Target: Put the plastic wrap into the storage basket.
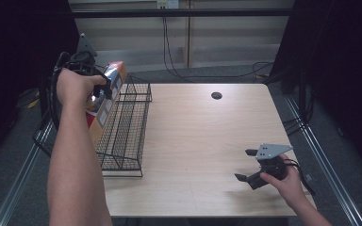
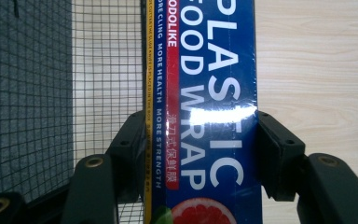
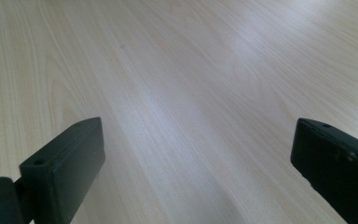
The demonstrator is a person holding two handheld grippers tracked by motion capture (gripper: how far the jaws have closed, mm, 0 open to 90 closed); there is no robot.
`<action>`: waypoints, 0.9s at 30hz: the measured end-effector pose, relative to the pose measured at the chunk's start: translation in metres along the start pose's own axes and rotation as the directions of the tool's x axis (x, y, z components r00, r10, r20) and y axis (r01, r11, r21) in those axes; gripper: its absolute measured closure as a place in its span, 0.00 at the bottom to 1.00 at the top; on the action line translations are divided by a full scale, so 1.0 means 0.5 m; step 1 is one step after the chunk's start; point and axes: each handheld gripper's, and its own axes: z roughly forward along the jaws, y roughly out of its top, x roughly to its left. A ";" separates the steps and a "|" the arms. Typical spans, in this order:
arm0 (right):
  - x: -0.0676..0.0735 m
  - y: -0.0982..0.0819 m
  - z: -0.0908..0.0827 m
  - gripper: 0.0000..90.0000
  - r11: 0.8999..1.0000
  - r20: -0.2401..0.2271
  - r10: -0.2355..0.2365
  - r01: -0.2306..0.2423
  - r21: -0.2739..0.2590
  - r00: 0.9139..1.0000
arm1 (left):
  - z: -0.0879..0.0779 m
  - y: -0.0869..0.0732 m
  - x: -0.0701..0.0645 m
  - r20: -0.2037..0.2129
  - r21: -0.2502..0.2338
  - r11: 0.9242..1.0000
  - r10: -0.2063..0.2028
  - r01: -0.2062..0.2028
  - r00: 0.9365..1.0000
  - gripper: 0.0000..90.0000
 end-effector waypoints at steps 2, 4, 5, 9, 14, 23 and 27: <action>0.000 0.000 0.000 0.03 1.000 -0.001 -0.002 0.002 0.002 1.000 | -0.001 -0.002 0.006 -0.002 -0.003 1.000 -0.006 0.006 1.000 0.48; 0.001 0.000 0.001 0.03 1.000 0.000 0.000 0.000 0.002 1.000 | -0.002 -0.004 0.012 -0.003 0.000 1.000 -0.008 0.008 1.000 0.48; 0.001 0.000 0.001 0.03 1.000 -0.004 0.000 0.000 0.002 1.000 | -0.002 -0.004 0.013 -0.005 0.000 1.000 -0.015 0.015 1.000 0.48; 0.000 0.000 0.000 0.03 1.000 -0.001 0.000 0.000 0.002 1.000 | -0.005 -0.007 0.024 -0.007 -0.007 1.000 -0.014 0.014 1.000 0.48; 0.001 0.000 0.001 0.03 1.000 -0.011 -0.003 0.003 0.007 1.000 | -0.006 -0.010 0.032 -0.005 -0.010 0.999 -0.038 0.038 0.999 0.48; 0.000 0.000 0.001 0.03 1.000 -0.007 -0.002 0.002 0.006 1.000 | -0.010 -0.016 0.048 -0.012 -0.011 0.998 -0.062 0.062 0.998 0.48; 0.000 0.000 0.001 0.03 1.000 -0.007 -0.004 0.004 0.006 1.000 | -0.012 -0.017 0.056 -0.017 -0.020 0.998 -0.066 0.065 0.998 0.48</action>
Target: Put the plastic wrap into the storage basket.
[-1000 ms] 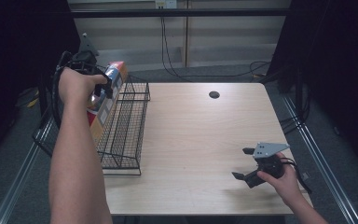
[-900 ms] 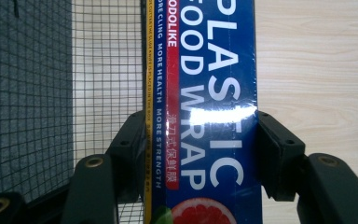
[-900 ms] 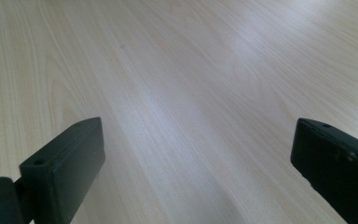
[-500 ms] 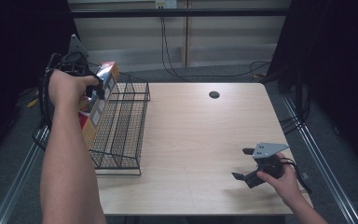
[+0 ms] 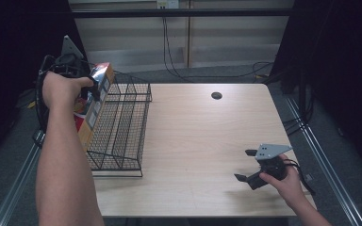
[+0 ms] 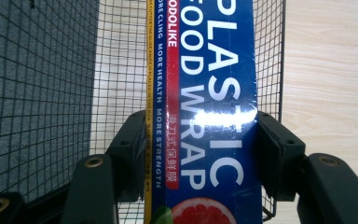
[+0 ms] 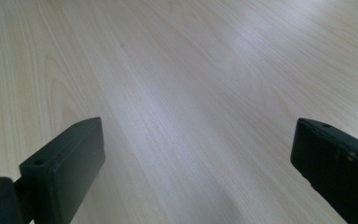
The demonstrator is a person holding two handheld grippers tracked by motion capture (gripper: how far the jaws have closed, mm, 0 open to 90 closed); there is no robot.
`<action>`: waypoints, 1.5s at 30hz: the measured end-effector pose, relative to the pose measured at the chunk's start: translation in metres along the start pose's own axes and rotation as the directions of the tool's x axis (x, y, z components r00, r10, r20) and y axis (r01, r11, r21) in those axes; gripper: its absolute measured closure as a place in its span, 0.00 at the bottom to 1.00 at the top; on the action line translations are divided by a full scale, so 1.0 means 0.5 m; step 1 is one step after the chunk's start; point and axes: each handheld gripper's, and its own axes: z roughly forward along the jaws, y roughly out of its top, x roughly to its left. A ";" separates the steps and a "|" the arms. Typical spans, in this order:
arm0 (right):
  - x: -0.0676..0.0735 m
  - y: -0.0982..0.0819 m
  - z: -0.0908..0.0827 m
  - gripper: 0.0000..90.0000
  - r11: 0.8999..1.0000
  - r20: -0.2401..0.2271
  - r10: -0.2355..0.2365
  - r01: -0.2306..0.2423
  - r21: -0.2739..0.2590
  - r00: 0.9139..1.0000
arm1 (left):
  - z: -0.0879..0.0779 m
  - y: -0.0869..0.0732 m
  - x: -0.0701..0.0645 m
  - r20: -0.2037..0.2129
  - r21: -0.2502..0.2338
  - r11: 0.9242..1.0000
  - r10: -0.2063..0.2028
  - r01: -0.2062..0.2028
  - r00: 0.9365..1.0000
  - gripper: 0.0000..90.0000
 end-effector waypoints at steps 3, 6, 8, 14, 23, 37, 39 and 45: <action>0.000 0.000 0.000 0.03 1.000 0.000 -0.002 0.002 0.001 1.000 | -0.001 -0.001 0.005 -0.012 -0.002 1.000 -0.002 0.002 1.000 0.48; 0.000 0.000 0.001 0.03 1.000 0.001 0.002 -0.002 0.001 1.000 | -0.003 -0.003 0.013 -0.016 -0.002 1.000 -0.012 0.011 1.000 0.48; 0.000 0.000 0.001 0.03 1.000 0.002 0.002 -0.002 0.002 1.000 | -0.003 -0.005 0.019 -0.018 -0.006 1.000 -0.023 0.023 1.000 0.48; 0.000 0.000 0.001 0.03 1.000 -0.002 0.001 -0.001 0.000 1.000 | 0.002 -0.010 0.032 -0.034 -0.017 0.998 -0.067 0.066 0.997 0.48; 0.001 0.000 0.002 0.03 1.000 -0.003 -0.005 0.005 0.002 1.000 | 0.018 -0.015 0.047 -0.053 -0.017 0.996 -0.092 0.091 0.994 0.48; 0.001 -0.001 0.003 0.03 1.000 0.009 -0.009 0.009 -0.003 1.000 | 0.054 -0.017 0.052 -0.052 0.018 0.997 -0.078 0.079 0.996 0.48; 0.002 -0.001 0.002 0.03 1.000 0.011 -0.007 0.007 -0.001 1.000 | 0.056 -0.017 0.055 -0.062 0.021 0.998 -0.059 0.060 0.996 0.48; 0.002 -0.001 0.004 0.03 1.000 0.008 -0.010 0.010 0.002 1.000 | 0.061 -0.019 0.055 -0.064 0.028 0.998 -0.058 0.060 0.996 0.48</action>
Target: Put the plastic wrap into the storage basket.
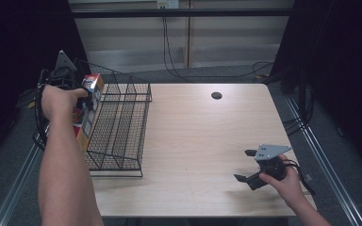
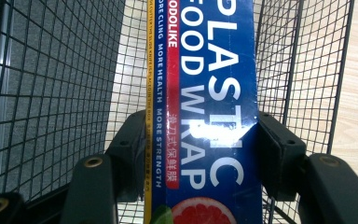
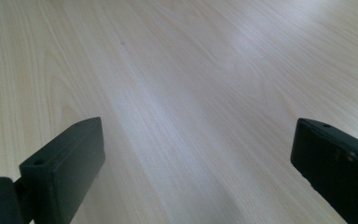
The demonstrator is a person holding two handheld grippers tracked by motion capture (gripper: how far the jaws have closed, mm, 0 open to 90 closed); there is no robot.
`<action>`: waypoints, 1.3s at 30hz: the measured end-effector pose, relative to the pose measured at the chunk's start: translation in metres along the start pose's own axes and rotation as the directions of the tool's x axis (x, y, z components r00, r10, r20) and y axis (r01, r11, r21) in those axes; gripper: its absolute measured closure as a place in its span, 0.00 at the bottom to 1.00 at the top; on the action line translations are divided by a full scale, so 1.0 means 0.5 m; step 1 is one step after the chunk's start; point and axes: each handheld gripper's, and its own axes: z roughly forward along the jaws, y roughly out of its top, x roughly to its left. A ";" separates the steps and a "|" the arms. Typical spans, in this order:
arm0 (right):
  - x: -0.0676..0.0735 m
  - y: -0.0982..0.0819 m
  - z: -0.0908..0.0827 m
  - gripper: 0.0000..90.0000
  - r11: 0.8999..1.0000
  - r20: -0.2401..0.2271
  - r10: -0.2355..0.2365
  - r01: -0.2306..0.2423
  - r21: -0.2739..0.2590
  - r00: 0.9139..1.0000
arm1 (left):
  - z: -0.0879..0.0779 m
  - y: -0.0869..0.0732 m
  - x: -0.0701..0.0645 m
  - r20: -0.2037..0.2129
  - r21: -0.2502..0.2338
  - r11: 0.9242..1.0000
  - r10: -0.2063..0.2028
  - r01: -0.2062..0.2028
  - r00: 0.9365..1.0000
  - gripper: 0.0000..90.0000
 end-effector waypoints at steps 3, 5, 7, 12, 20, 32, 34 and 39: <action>0.000 0.000 0.000 0.03 1.000 0.000 0.002 -0.002 0.000 1.000 | 0.002 0.000 0.001 -0.005 0.003 1.000 -0.005 0.005 1.000 0.48; 0.000 0.000 0.000 0.03 1.000 0.000 -0.001 0.001 0.000 1.000 | 0.005 -0.001 0.001 -0.002 0.002 1.000 -0.013 0.013 1.000 0.48; 0.000 0.000 0.000 0.03 1.000 0.001 -0.002 0.002 0.000 1.000 | 0.007 -0.001 0.002 -0.001 0.011 1.000 -0.008 0.008 1.000 0.48; 0.000 0.000 0.000 0.03 1.000 0.000 0.000 0.000 0.002 1.000 | 0.013 -0.002 0.005 -0.008 0.012 1.000 0.002 -0.002 1.000 0.48; 0.000 0.000 0.000 0.03 1.000 0.002 -0.003 0.003 -0.001 1.000 | 0.019 -0.003 -0.001 -0.006 0.024 1.000 0.006 -0.005 1.000 0.48; 0.000 0.000 -0.002 0.03 1.000 -0.002 -0.003 0.003 0.002 1.000 | 0.023 -0.003 -0.007 -0.014 0.032 0.999 0.014 -0.014 1.000 0.47; 0.000 0.000 -0.002 0.03 1.000 -0.004 -0.003 0.003 0.001 1.000 | 0.023 -0.003 -0.007 -0.015 0.031 0.999 0.017 -0.016 1.000 0.47; 0.000 0.000 -0.002 0.03 1.000 -0.003 -0.002 0.002 0.000 1.000 | 0.023 -0.003 -0.006 -0.018 0.034 0.999 0.008 -0.007 1.000 0.47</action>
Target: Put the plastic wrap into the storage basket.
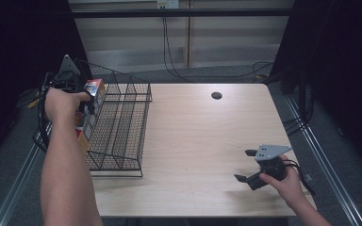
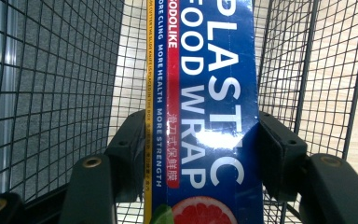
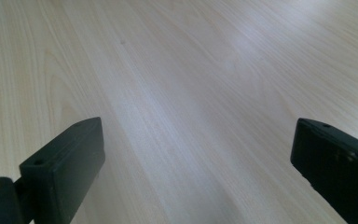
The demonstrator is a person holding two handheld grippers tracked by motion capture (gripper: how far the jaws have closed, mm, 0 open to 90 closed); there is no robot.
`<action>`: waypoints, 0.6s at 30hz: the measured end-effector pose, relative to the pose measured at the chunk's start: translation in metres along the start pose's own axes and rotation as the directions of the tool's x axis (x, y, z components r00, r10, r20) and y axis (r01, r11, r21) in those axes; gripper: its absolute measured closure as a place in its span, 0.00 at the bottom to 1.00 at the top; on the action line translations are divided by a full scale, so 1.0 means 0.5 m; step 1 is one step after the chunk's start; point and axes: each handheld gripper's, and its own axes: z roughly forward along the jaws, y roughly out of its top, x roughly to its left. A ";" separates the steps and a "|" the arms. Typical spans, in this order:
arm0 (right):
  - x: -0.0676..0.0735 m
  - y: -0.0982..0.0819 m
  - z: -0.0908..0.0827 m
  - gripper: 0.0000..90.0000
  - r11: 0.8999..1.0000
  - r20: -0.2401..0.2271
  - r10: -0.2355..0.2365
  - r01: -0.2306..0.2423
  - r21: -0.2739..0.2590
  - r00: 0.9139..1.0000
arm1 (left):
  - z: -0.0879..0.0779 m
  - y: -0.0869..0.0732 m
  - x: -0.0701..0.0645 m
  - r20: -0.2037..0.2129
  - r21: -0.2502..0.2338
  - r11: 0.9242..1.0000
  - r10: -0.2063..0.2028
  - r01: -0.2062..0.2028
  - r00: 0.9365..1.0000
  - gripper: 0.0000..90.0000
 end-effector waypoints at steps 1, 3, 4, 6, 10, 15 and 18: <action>0.000 0.000 0.000 0.03 1.000 0.000 -0.001 0.001 0.000 1.000 | 0.000 0.001 0.001 0.000 0.006 1.000 0.006 -0.006 1.000 0.47; 0.000 0.000 0.000 0.03 1.000 0.001 -0.001 0.001 0.000 1.000 | 0.002 0.001 0.001 -0.002 0.009 1.000 0.006 -0.006 1.000 0.47; 0.000 0.000 0.000 0.03 1.000 -0.001 -0.001 0.001 0.000 1.000 | 0.003 0.001 0.000 -0.007 0.006 1.000 -0.006 0.006 1.000 0.47; 0.000 0.000 0.000 0.03 1.000 -0.001 -0.001 0.001 0.001 1.000 | 0.005 0.001 0.000 -0.005 0.006 1.000 -0.017 0.017 1.000 0.47; 0.000 0.000 -0.001 0.03 1.000 0.000 -0.003 0.003 -0.001 1.000 | 0.006 0.002 0.004 0.003 0.004 1.000 -0.021 0.021 1.000 0.47; 0.002 0.000 0.001 0.03 1.000 -0.003 0.001 -0.001 0.001 1.000 | 0.011 0.002 0.005 -0.017 0.017 1.000 -0.003 0.003 1.000 0.47; 0.002 -0.001 0.001 0.03 1.000 0.000 -0.001 0.001 0.002 1.000 | 0.015 0.002 0.006 -0.012 0.018 1.000 -0.019 0.020 1.000 0.47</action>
